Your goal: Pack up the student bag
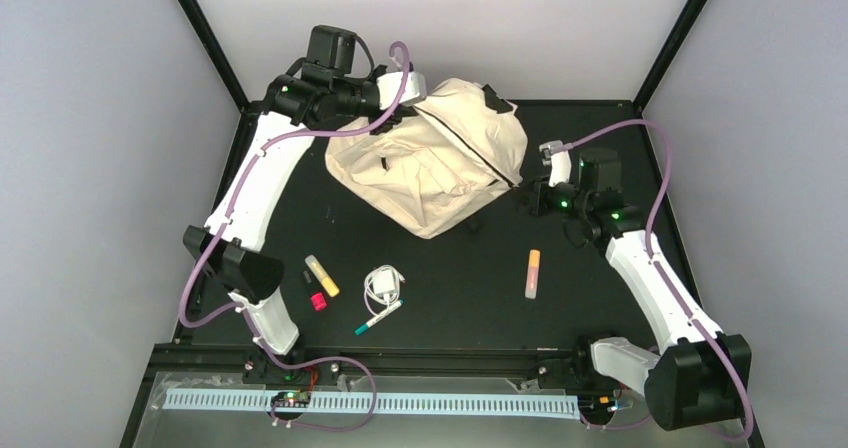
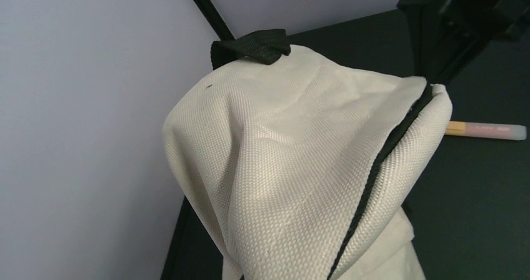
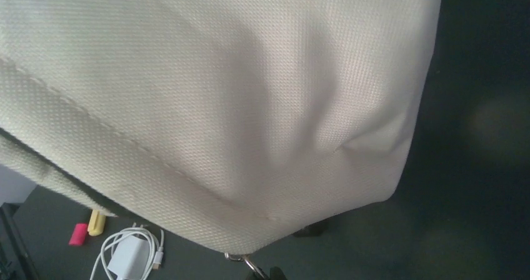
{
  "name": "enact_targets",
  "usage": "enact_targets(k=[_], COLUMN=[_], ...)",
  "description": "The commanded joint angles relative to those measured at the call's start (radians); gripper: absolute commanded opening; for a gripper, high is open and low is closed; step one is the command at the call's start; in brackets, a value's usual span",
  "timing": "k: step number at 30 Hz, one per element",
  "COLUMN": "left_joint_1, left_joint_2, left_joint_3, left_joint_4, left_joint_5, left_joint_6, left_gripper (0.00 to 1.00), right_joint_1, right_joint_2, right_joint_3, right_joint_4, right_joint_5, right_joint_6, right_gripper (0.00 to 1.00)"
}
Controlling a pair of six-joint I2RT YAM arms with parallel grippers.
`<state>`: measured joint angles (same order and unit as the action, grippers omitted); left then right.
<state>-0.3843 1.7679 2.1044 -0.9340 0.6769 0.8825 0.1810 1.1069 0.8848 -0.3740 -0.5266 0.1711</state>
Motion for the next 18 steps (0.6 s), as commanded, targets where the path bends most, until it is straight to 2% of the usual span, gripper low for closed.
enact_targets(k=[1,5,8,9,10,12,13,14,16,18], left_joint_1=[0.047,0.061,0.061,0.059,0.059,0.056,0.053,0.047,0.031,-0.001], left_joint_2=[-0.089,-0.127,-0.157,-0.168,-0.176,-0.183,-0.181,-0.178,-0.171,-0.153], left_joint_3=[-0.027,-0.117,-0.193,-0.206,-0.210,-0.188,-0.166,-0.140,-0.072,0.012], left_joint_4=[-0.002,-0.011,-0.048,-0.057,-0.064,-0.088,-0.108,-0.135,-0.190,-0.198], left_joint_5=[0.029,0.037,0.055,0.059,0.064,0.069,0.069,0.066,0.057,0.033], left_joint_6=[-0.021,0.005,0.085,0.110,0.129,0.157,0.176,0.204,0.295,0.303], left_gripper=[0.02,0.01,0.02,0.08,0.22,0.70,0.88,0.97,0.99,0.99], right_joint_1=[-0.041,-0.042,-0.040,-0.040,-0.039,-0.035,-0.030,-0.021,0.012,0.061], right_joint_2=[0.037,0.081,0.076,0.075,0.077,0.089,0.098,0.112,0.149,0.197], right_joint_3=[-0.066,0.003,0.106,0.151,0.199,0.306,0.353,0.395,0.473,0.555], right_joint_4=[0.086,0.071,0.029,0.011,-0.012,-0.053,-0.065,-0.069,-0.082,-0.126], right_joint_5=[-0.057,-0.097,-0.094,-0.091,-0.088,-0.090,-0.096,-0.105,-0.121,-0.112], right_joint_6=[0.071,0.067,0.049,0.040,0.035,0.024,0.022,0.025,0.028,0.005], right_gripper=[0.01,0.01,0.01,0.01,0.01,0.01,0.01,0.01,0.01,0.01])
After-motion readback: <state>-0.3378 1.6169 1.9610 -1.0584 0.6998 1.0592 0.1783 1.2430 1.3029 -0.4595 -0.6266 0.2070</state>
